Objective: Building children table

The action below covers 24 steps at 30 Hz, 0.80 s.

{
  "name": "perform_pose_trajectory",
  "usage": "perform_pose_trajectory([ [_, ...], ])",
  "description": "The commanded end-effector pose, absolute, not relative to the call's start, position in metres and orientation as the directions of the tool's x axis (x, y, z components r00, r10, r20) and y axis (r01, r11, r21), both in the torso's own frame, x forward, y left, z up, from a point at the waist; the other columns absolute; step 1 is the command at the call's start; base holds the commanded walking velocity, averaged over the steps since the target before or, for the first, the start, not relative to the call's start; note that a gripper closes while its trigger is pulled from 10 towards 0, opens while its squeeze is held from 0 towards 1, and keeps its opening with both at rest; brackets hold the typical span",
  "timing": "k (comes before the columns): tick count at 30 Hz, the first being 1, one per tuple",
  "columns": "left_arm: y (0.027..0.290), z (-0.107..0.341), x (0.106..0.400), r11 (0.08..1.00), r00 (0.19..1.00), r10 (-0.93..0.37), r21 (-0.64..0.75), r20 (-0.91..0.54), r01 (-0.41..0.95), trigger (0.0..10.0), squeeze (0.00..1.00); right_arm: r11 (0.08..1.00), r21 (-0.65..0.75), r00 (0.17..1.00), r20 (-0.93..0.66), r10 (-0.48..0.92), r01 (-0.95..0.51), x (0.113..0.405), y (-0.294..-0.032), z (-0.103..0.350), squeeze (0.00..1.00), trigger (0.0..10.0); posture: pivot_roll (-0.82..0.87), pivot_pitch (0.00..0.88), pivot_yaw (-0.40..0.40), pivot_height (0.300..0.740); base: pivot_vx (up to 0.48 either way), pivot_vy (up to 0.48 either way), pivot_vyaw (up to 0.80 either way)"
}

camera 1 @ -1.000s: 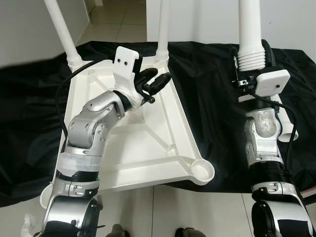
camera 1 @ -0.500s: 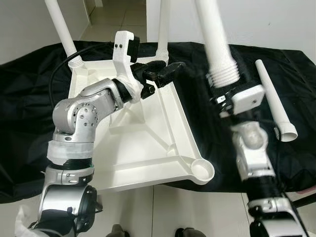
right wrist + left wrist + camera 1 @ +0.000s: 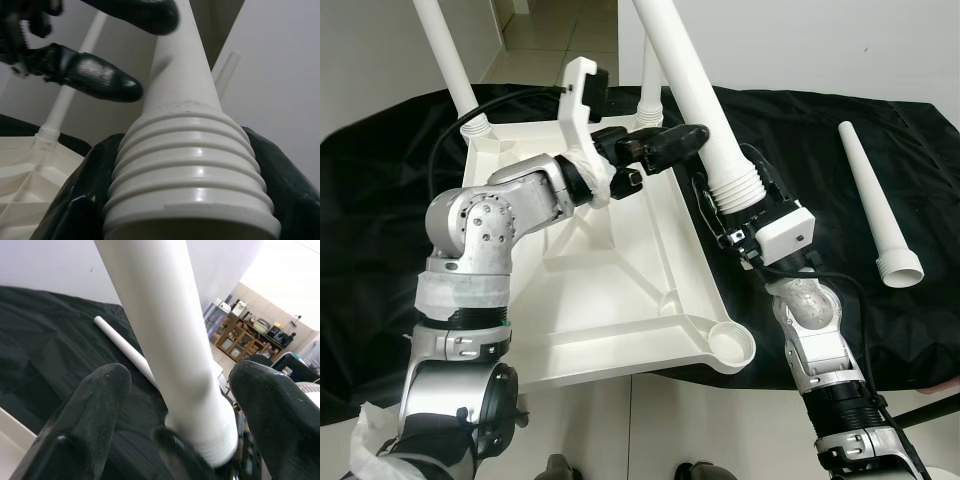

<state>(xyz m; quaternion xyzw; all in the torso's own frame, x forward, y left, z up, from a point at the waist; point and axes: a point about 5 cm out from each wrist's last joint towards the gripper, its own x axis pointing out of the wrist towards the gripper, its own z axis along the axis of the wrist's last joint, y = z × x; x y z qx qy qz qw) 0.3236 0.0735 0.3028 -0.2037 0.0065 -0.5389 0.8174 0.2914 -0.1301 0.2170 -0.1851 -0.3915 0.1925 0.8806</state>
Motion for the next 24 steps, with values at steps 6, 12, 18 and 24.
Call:
perform_pose_trajectory([
  [6,0.074,0.31,0.326,0.255,0.362,-0.898,-0.375,0.25,0.891,10.0,0.0,0.826,-0.518,0.597,0.598,0.535,-0.221,0.282,-0.119,0.21,0.0,10.0,-0.09,0.065,0.061,0.74,0.0,0.0,0.0],
  [12,0.081,0.318,0.335,0.281,0.409,-0.872,-0.409,0.269,0.868,10.0,0.0,0.805,-0.556,0.6,0.579,0.552,-0.206,0.275,-0.118,0.2,0.0,10.0,-0.09,0.069,0.064,0.74,0.0,0.0,0.0],
  [18,0.096,0.329,0.35,0.321,0.483,-0.828,-0.465,0.286,0.825,10.0,0.0,0.79,-0.598,0.603,0.583,0.545,-0.136,0.26,-0.124,0.188,0.0,10.0,-0.09,0.072,0.068,0.74,0.0,0.0,0.0],
  [24,0.103,0.333,0.357,0.337,0.521,-0.804,-0.5,0.288,0.798,10.0,0.0,0.785,-0.611,0.605,0.59,0.535,-0.098,0.255,-0.127,0.185,0.0,10.0,-0.09,0.07,0.071,0.74,0.0,0.0,0.0],
])
